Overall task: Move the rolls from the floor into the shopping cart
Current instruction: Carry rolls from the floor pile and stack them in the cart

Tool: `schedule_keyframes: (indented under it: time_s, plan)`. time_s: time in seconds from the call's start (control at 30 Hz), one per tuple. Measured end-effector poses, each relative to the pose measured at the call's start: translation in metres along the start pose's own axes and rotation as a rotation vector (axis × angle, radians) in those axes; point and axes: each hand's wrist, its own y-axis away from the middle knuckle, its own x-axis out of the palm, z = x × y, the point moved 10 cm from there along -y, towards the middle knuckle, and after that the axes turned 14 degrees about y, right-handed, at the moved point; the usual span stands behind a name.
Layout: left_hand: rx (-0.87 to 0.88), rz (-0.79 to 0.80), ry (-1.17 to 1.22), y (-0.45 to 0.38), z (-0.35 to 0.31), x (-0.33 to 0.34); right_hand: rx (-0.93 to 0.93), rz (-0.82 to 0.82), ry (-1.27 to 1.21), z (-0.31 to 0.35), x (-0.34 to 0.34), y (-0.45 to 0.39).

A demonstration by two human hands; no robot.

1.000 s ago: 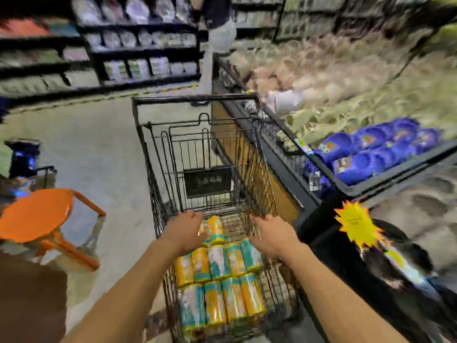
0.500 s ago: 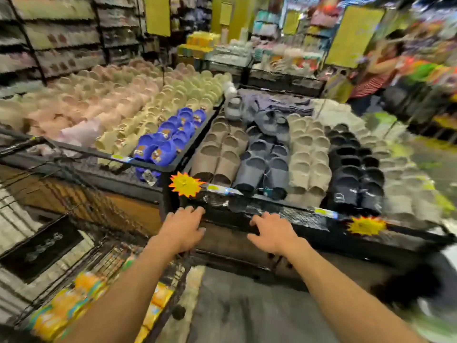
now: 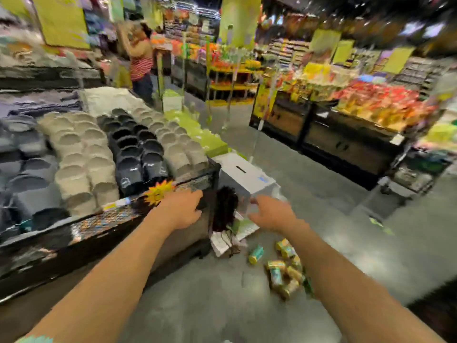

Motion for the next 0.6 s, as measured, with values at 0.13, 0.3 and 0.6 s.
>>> schedule_keyframes:
  time_s: [0.13, 0.3, 0.6]
  plan:
    - [0.224, 0.103, -0.082, -0.081, -0.136, 0.029, 0.254, -0.005, -0.114, -0.139, 0.025, 0.042]
    - [0.476, 0.178, -0.158, -0.151, -0.296, 0.076, 0.570, 0.036, -0.159, -0.282, 0.058, 0.113]
    - [0.820, 0.313, -0.128, -0.235, -0.494, 0.143, 0.948, 0.130, -0.248, -0.428, 0.108, 0.181]
